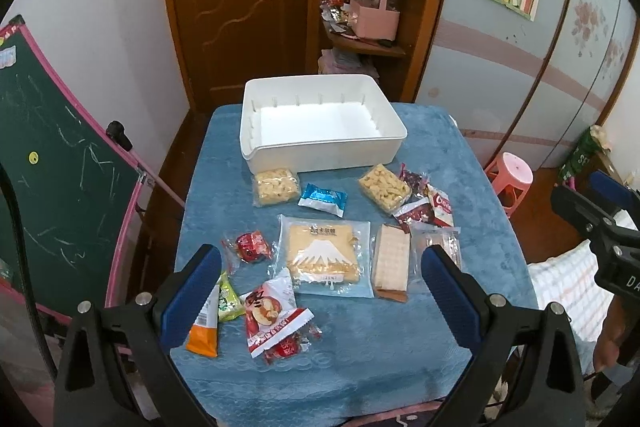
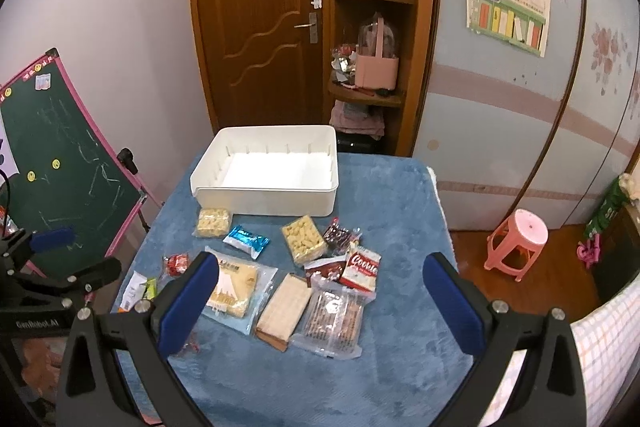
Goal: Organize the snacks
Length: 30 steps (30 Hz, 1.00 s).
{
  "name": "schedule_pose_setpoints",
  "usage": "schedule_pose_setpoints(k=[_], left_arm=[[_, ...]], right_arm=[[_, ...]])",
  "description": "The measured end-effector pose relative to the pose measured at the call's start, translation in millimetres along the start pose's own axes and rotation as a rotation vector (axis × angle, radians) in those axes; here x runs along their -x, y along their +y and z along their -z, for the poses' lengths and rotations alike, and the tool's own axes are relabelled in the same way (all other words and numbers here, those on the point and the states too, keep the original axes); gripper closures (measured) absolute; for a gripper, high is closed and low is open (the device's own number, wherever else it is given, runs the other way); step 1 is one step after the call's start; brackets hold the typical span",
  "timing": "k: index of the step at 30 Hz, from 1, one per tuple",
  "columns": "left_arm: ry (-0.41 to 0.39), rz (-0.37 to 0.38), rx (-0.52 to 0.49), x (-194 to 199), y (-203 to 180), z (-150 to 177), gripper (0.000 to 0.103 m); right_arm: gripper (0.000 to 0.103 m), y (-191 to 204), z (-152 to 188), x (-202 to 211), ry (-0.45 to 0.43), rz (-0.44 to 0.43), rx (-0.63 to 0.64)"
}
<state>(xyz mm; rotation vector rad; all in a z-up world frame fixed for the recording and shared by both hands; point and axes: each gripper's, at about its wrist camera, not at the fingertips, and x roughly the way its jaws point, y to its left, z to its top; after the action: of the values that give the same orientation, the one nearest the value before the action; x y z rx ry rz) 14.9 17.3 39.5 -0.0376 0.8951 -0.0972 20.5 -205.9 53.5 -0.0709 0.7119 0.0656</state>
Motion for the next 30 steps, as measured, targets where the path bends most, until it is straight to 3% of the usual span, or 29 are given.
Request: schedule_pose_setpoints(k=[7,17,24,30], left_arm=[[-0.026,-0.059,0.001,0.6,9.2,-7.0,0.003],[-0.028,-0.029,-0.023,-13.1,15.6,-10.9,0.003],[0.103,0.037,0.000,-56.3,36.2,4.1,0.003],[0.215,0.051,0.039,-98.0,52.9,40.6,0.003]], right_arm=[[0.000,0.5,-5.5,-1.3,0.002,-0.004,0.026],[0.000,0.1,0.3,-17.8,0.038,-0.010,0.039],[0.000,-15.9,16.5,-49.7,0.117,-0.015,-0.037],[0.000,-33.6,43.0,-91.0,0.222,-0.018,-0.128]])
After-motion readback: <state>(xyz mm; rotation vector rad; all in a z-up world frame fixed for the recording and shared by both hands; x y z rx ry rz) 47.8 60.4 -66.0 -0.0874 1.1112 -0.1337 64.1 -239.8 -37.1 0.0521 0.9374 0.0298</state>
